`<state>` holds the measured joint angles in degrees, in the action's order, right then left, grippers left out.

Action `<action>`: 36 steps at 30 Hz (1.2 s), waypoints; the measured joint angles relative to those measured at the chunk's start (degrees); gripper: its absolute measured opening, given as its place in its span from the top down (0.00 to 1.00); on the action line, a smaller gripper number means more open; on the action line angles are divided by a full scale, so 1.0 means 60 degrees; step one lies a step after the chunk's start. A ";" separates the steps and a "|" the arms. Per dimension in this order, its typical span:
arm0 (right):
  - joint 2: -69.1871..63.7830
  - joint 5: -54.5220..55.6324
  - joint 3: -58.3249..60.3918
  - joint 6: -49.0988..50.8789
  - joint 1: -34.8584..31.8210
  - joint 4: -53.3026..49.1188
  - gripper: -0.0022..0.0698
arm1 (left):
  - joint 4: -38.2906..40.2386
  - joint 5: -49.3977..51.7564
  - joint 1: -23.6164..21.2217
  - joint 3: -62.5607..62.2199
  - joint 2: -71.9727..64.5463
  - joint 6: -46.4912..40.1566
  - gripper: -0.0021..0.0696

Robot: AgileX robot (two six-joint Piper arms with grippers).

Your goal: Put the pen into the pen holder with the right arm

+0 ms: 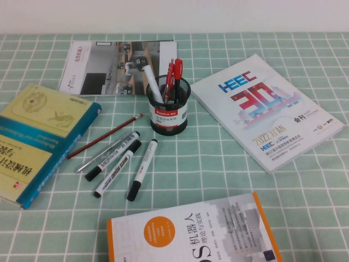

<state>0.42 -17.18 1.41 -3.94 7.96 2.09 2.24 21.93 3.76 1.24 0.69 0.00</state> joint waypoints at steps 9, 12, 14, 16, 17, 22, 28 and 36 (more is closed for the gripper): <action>0.0000 -0.0420 0.0020 -0.0491 0.0000 0.0480 1.00 | 0.0000 0.0000 0.0000 0.0000 0.0000 0.0000 0.98; 0.0000 -0.0420 0.0020 -0.0514 0.0000 0.0502 1.00 | 0.0000 0.0000 0.0000 0.0000 0.0000 0.0000 0.98; 0.0000 -0.0420 0.0020 -0.0514 0.0000 0.0522 1.00 | 0.0000 0.0000 0.0000 0.0000 0.0000 0.0000 0.98; 0.0000 -0.0420 0.0020 -0.0514 0.0000 0.0522 1.00 | 0.0000 0.0000 0.0000 0.0000 0.0000 0.0000 0.98; 0.0000 -0.0420 0.0020 -0.0514 0.0000 0.0522 1.00 | 0.0000 0.0000 0.0000 0.0000 0.0000 0.0000 0.98; 0.0000 -0.0434 0.0020 -0.0514 0.0000 0.0542 1.00 | 0.0000 0.0000 0.0000 0.0000 0.0000 0.0000 0.98; 0.0000 -0.0434 0.0020 -0.0518 0.0000 0.0560 1.00 | 0.0000 0.0000 0.0000 0.0000 0.0000 0.0000 0.98; 0.0000 -0.0434 0.0020 -0.0534 0.0000 0.0560 1.00 | 0.0000 0.0000 0.0000 0.0000 0.0000 0.0000 0.98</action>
